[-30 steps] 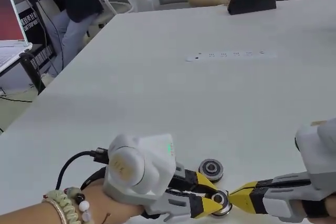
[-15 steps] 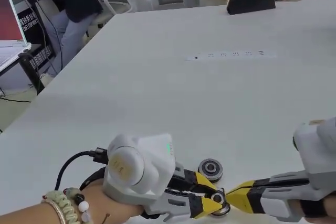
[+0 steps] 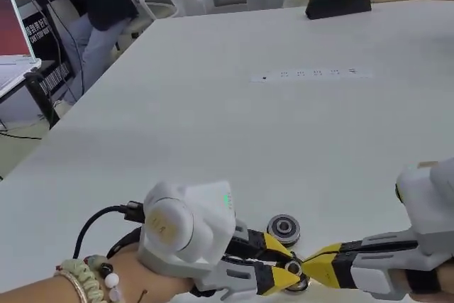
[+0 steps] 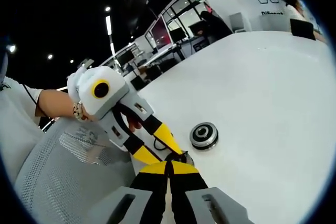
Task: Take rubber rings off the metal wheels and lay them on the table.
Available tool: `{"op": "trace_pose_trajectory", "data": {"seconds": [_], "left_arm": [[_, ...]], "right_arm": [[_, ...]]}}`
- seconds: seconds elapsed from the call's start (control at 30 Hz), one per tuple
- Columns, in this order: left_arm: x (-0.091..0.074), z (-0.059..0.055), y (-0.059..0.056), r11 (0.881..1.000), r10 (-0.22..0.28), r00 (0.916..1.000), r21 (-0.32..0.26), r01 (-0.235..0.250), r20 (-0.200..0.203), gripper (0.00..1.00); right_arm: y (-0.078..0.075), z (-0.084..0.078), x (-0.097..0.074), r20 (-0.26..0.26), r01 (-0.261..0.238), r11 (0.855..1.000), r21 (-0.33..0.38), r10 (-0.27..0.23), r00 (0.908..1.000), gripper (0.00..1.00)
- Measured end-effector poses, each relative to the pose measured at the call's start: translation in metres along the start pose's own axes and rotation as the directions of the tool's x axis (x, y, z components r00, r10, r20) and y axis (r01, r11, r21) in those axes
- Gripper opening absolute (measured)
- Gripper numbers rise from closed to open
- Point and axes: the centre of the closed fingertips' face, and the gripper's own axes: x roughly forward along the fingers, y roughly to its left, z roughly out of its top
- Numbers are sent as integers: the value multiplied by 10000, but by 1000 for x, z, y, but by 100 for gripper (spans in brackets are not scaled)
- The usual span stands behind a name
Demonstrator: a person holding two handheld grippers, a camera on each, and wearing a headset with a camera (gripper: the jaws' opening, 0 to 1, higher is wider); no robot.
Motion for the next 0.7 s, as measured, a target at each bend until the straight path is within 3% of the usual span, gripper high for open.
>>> {"op": "trace_pose_trajectory", "data": {"seconds": [0.13, 0.33, 0.57, 0.7], "left_arm": [[0, 0, 0, 10000, 19, 10000, -41, -19, 19, 7], [0, 1, 0, 9996, 210, 9998, -177, -209, 51, 7], [1, 1, -2, 9996, 191, 9998, -211, -192, -72, 8], [1, 2, -10, 9945, -387, 9990, -978, 365, -214, 17]], "right_arm": [[-2, 2, 0, 99, 23, 9999, 136, -24, 9999, 0], [-8, -6, -1, -118, 154, 9980, 617, -147, 9998, 0], [-8, -12, 0, -354, 335, 9972, 662, -313, 9989, 0], [-6, -12, 0, -361, 315, 9970, 709, -290, 9989, 0]]}}
